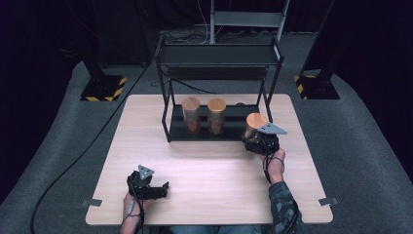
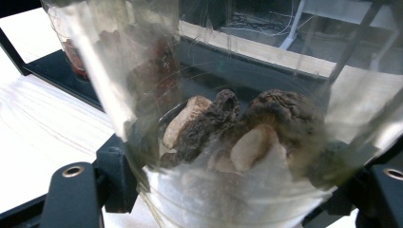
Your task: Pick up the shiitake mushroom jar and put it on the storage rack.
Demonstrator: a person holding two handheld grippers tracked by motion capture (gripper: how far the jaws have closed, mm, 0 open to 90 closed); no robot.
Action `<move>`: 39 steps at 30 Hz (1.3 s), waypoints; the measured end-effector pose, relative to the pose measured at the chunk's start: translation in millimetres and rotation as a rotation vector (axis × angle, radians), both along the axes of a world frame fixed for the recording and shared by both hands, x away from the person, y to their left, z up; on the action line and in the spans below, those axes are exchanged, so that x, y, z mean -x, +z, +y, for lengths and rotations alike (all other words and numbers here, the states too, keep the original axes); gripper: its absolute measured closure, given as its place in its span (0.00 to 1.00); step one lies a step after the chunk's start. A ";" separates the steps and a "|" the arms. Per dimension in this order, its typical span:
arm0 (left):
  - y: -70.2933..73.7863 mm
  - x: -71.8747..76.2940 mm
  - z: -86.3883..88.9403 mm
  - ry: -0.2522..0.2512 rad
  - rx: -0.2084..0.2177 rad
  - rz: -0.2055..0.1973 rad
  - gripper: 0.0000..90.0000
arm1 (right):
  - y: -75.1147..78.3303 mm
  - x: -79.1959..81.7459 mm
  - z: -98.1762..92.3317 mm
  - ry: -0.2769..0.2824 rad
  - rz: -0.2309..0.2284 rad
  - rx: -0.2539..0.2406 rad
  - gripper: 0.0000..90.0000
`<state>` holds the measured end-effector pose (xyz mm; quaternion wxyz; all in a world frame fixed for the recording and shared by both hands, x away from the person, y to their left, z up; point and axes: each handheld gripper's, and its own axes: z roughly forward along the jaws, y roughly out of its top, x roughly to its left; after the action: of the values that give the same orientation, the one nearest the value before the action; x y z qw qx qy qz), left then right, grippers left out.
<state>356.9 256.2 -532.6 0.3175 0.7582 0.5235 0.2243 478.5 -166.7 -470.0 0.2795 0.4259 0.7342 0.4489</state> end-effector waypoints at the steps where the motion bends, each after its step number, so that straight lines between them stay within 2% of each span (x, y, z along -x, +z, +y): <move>1: 0.0 0.0 0.0 0.000 0.000 0.000 0.01 | -0.1 -0.5 0.2 0.000 0.000 0.001 0.28; 39: 0.0 0.0 0.0 0.000 0.000 0.000 0.01 | 4.3 -19.1 10.5 -0.009 -0.009 0.010 0.28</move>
<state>356.8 256.2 -532.6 0.3174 0.7582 0.5235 0.2243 497.6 -156.3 -465.7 0.2870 0.4258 0.7333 0.4456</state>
